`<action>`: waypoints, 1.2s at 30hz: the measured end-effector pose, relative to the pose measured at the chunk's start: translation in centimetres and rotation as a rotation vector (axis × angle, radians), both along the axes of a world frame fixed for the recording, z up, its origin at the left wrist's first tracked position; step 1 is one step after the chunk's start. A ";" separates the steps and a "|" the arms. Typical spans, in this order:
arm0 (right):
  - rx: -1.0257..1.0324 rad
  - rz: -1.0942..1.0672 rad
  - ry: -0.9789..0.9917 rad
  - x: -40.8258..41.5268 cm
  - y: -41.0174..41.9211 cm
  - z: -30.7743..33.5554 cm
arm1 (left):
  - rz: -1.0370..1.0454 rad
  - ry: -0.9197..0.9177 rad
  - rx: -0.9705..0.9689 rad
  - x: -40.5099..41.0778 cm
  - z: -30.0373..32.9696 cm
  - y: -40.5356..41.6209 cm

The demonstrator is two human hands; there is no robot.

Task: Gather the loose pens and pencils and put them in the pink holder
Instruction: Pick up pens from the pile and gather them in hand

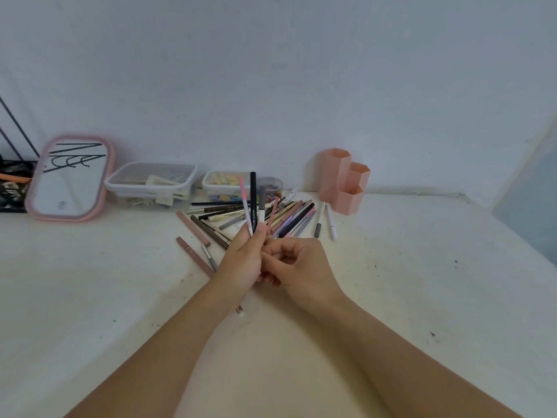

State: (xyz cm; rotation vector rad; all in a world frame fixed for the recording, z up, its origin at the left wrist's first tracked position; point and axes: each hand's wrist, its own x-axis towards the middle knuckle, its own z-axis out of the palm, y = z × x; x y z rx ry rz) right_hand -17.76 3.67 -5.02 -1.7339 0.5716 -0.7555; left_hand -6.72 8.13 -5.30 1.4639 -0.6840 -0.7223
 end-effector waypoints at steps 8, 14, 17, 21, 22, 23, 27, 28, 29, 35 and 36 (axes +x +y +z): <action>-0.442 -0.619 0.432 -3.5 -9.0 -1.2 | -0.070 0.114 -0.138 1.5 0.5 0.5; -0.447 -0.624 0.627 -3.0 -10.9 -2.3 | -0.118 0.246 -0.142 1.4 0.6 0.6; -0.429 -0.650 0.642 -2.9 -11.3 -2.7 | -0.106 0.292 -0.137 1.4 0.5 0.6; -0.401 -0.747 0.554 -3.4 -11.1 -2.2 | -0.089 0.330 -0.146 1.4 0.6 0.6; -0.410 -0.764 0.496 -3.6 -10.9 -1.7 | -0.084 0.326 -0.138 1.4 0.6 0.7; -0.406 -0.757 0.413 -3.7 -10.6 -1.2 | -0.082 0.320 -0.128 1.5 0.5 0.7; -0.010 -0.451 -0.096 -4.1 -8.9 1.8 | -0.093 0.324 -0.107 1.7 0.6 0.5; 0.139 -0.319 -0.204 -4.3 -8.3 2.6 | -0.103 0.321 -0.103 1.7 0.6 0.5; 0.258 -0.195 -0.279 -4.5 -7.9 3.2 | -0.116 0.319 -0.092 1.7 0.6 0.5; 0.230 0.163 -0.109 -4.3 -6.1 3.6 | -0.308 0.190 0.082 0.5 0.6 0.9; 0.201 0.159 -0.073 -4.1 -6.1 3.2 | -0.342 0.172 0.107 0.1 0.7 1.0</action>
